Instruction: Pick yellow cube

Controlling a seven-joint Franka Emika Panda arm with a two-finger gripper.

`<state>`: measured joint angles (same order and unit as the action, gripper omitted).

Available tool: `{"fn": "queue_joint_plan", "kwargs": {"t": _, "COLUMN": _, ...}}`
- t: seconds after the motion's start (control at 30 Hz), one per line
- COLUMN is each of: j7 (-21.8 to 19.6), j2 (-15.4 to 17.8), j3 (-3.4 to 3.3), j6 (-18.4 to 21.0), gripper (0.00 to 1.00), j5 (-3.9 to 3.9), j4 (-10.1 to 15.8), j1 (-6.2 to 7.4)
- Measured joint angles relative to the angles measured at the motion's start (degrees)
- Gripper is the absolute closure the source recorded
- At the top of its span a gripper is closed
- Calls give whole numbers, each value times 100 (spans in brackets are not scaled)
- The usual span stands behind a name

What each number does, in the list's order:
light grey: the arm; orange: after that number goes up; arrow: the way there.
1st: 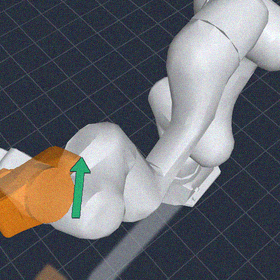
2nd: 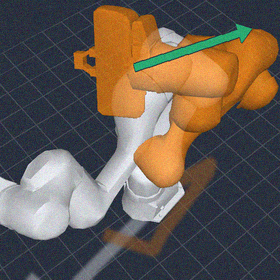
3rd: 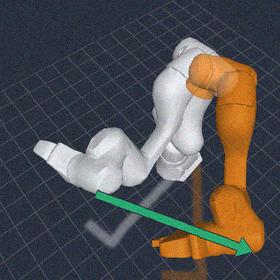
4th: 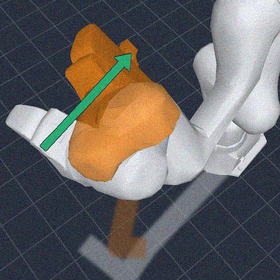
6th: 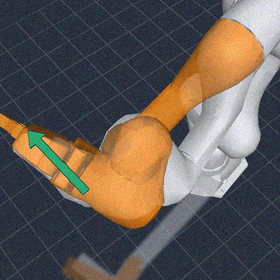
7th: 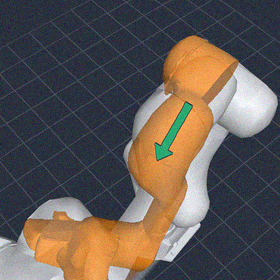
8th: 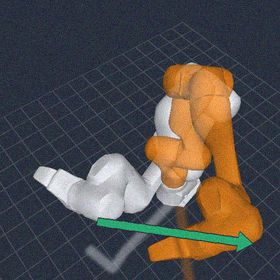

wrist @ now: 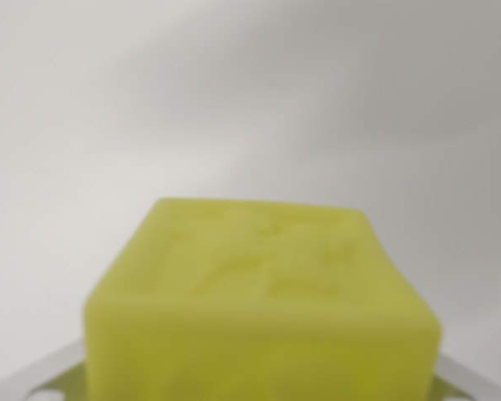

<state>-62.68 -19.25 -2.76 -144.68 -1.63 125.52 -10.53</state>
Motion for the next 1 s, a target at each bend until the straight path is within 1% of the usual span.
{"fn": "queue_joint_plan", "kwargs": {"t": 0.43, "j7": -28, "j2": 375, "j3": 0, "j6": 408, "gripper": 100, "j5": 41, "j4": -28, "j1": -5}}
{"fn": "queue_joint_plan", "kwargs": {"t": 1.0, "j7": -57, "j2": 816, "j3": 1, "j6": 963, "gripper": 100, "j5": 83, "j4": -142, "j1": -9}}
